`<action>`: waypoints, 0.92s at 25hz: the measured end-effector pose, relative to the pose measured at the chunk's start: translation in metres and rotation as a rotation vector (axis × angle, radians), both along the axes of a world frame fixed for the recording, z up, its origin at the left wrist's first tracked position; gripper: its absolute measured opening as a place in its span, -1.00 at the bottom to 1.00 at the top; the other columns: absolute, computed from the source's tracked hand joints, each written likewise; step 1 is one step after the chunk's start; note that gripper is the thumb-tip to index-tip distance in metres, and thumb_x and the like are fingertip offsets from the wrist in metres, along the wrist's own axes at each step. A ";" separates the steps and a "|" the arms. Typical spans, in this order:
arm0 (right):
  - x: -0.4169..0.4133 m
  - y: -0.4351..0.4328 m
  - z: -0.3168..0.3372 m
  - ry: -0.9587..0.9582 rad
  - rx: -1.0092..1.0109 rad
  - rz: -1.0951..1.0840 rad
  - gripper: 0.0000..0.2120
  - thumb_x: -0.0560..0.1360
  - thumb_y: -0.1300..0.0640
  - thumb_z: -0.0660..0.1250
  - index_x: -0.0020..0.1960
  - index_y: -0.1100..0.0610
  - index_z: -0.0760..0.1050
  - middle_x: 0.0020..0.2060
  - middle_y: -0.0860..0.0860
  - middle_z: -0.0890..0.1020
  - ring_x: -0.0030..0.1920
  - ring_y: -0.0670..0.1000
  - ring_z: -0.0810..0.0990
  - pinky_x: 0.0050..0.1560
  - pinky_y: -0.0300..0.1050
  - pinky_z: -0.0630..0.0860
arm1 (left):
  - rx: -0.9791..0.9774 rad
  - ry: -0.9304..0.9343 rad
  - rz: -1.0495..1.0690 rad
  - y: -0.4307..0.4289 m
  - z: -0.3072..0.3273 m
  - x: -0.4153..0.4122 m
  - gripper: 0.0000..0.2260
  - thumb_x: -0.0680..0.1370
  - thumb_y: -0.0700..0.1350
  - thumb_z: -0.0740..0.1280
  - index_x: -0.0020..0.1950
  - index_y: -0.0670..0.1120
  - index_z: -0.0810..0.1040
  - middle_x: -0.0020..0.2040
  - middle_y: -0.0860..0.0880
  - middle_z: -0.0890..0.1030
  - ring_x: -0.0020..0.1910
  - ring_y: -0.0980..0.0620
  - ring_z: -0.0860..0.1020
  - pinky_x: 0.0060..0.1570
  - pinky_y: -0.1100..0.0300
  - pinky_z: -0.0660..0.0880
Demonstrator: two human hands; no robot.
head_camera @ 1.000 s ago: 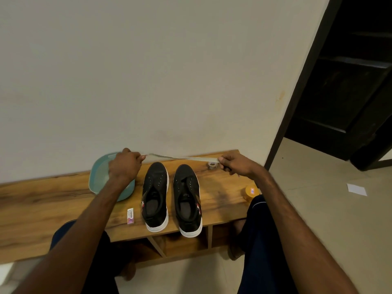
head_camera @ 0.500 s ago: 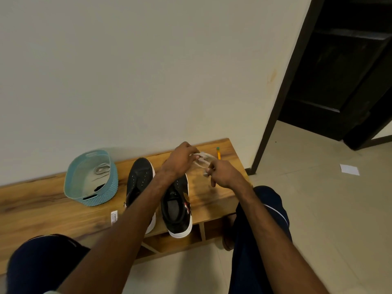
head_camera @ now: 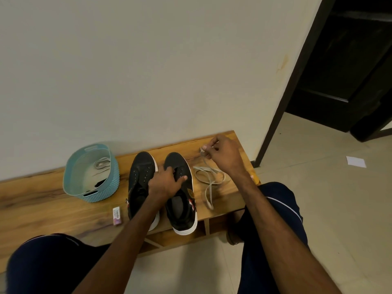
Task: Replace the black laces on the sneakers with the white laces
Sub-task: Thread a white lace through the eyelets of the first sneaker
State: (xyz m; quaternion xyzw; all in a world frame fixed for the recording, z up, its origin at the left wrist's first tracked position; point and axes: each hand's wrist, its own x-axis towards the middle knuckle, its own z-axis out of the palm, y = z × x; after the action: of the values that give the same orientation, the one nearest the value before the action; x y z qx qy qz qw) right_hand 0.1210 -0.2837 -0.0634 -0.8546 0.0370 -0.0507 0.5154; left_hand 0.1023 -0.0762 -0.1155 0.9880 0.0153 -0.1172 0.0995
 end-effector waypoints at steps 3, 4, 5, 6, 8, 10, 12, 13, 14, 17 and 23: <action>0.001 0.004 0.006 0.026 0.374 -0.009 -0.83 0.50 0.10 0.48 -0.15 0.18 0.55 -0.22 0.06 0.73 -0.17 0.03 0.73 0.03 0.09 0.65 | -0.068 -0.011 0.003 0.006 -0.001 -0.003 -0.67 0.55 0.20 0.31 0.09 -0.03 0.48 0.14 -0.06 0.50 0.04 -0.05 0.53 0.00 0.01 0.55; 0.001 0.005 0.008 0.043 0.484 -0.004 -0.80 0.50 0.11 0.47 -0.12 0.23 0.55 -0.18 0.11 0.73 -0.10 0.06 0.73 0.10 0.13 0.63 | -0.086 0.004 0.015 0.008 0.001 -0.006 -0.71 0.55 0.17 0.32 0.05 -0.03 0.48 0.09 -0.05 0.53 -0.01 -0.03 0.54 -0.02 0.01 0.55; 0.001 0.006 0.010 0.063 0.594 0.011 -0.78 0.52 0.13 0.45 -0.08 0.28 0.52 -0.13 0.15 0.73 -0.04 0.10 0.73 0.15 0.15 0.61 | -0.086 0.019 0.028 0.010 0.003 -0.010 -0.73 0.55 0.16 0.33 0.02 -0.04 0.48 0.04 -0.05 0.54 -0.04 -0.02 0.54 -0.03 0.02 0.56; 0.002 0.007 0.012 0.079 0.697 0.030 -0.79 0.53 0.15 0.43 -0.04 0.29 0.49 -0.08 0.20 0.72 0.01 0.14 0.72 0.18 0.16 0.59 | -0.062 0.015 0.030 0.013 0.003 -0.015 -0.73 0.55 0.15 0.32 0.01 -0.04 0.49 0.01 -0.05 0.56 -0.05 -0.02 0.55 -0.03 0.02 0.56; 0.003 0.010 0.017 0.086 0.828 0.045 -0.85 0.55 0.21 0.40 -0.04 0.26 0.47 -0.06 0.24 0.71 0.01 0.19 0.71 0.16 0.13 0.60 | 0.010 -0.043 -0.002 0.017 0.000 -0.026 -0.71 0.58 0.16 0.28 0.05 -0.06 0.51 0.02 -0.06 0.56 -0.04 -0.03 0.56 -0.05 0.04 0.56; 0.005 0.015 0.017 0.101 0.874 0.031 -0.87 0.54 0.20 0.41 -0.06 0.23 0.48 -0.16 0.22 0.71 -0.13 0.17 0.72 0.05 0.10 0.64 | 0.035 -0.094 -0.032 0.015 -0.001 -0.034 -0.66 0.60 0.19 0.23 0.10 -0.08 0.52 0.08 -0.06 0.53 0.02 -0.04 0.54 -0.05 0.05 0.55; 0.005 0.023 0.010 0.137 0.779 0.061 -0.85 0.52 0.19 0.43 -0.04 0.24 0.50 -0.31 0.13 0.68 -0.34 0.05 0.66 -0.12 0.01 0.64 | -0.002 -0.098 -0.014 0.011 -0.003 -0.030 -0.62 0.60 0.21 0.22 0.10 -0.09 0.54 0.13 -0.06 0.45 0.12 -0.06 0.48 -0.02 0.03 0.54; 0.004 0.027 0.004 0.165 0.666 0.089 -0.85 0.51 0.21 0.44 -0.05 0.25 0.51 -0.36 0.08 0.67 -0.39 0.00 0.62 -0.19 -0.04 0.62 | -0.043 -0.079 0.013 0.011 -0.006 -0.025 -0.63 0.59 0.21 0.23 0.08 -0.09 0.55 0.14 -0.06 0.43 0.14 -0.06 0.47 -0.01 0.02 0.54; 0.003 0.031 -0.003 0.193 0.520 0.118 -0.85 0.49 0.22 0.46 -0.08 0.26 0.52 -0.37 0.06 0.67 -0.39 -0.01 0.61 -0.22 -0.07 0.61 | -0.115 -0.037 0.039 0.013 -0.009 -0.019 -0.66 0.58 0.19 0.27 0.05 -0.08 0.56 0.13 -0.06 0.45 0.11 -0.06 0.49 -0.02 0.02 0.55; 0.006 0.038 -0.024 0.239 0.141 0.217 -0.91 0.46 0.27 0.49 -0.13 0.25 0.58 -0.28 0.11 0.71 -0.23 0.14 0.70 -0.10 0.05 0.67 | -0.466 0.062 0.105 0.024 -0.021 -0.006 -0.85 0.55 0.04 0.39 -0.10 -0.02 0.60 -0.14 -0.05 0.61 -0.18 0.01 0.60 -0.06 -0.03 0.60; 0.006 0.053 -0.048 0.343 -0.150 0.293 -0.87 0.41 0.36 0.50 -0.08 0.22 0.63 -0.28 0.08 0.71 -0.30 -0.07 0.68 -0.25 -0.25 0.60 | -0.580 0.095 0.169 0.023 -0.032 -0.011 -0.89 0.53 -0.02 0.43 0.00 -0.01 0.58 -0.11 0.06 0.64 -0.06 0.06 0.61 0.06 0.04 0.56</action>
State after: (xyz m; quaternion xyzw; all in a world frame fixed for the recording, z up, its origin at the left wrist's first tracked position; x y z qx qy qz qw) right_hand 0.1272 -0.2309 -0.1110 -0.8828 -0.0041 0.1680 0.4385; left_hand 0.0912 -0.0536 -0.1473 0.9070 0.0678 -0.1542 0.3861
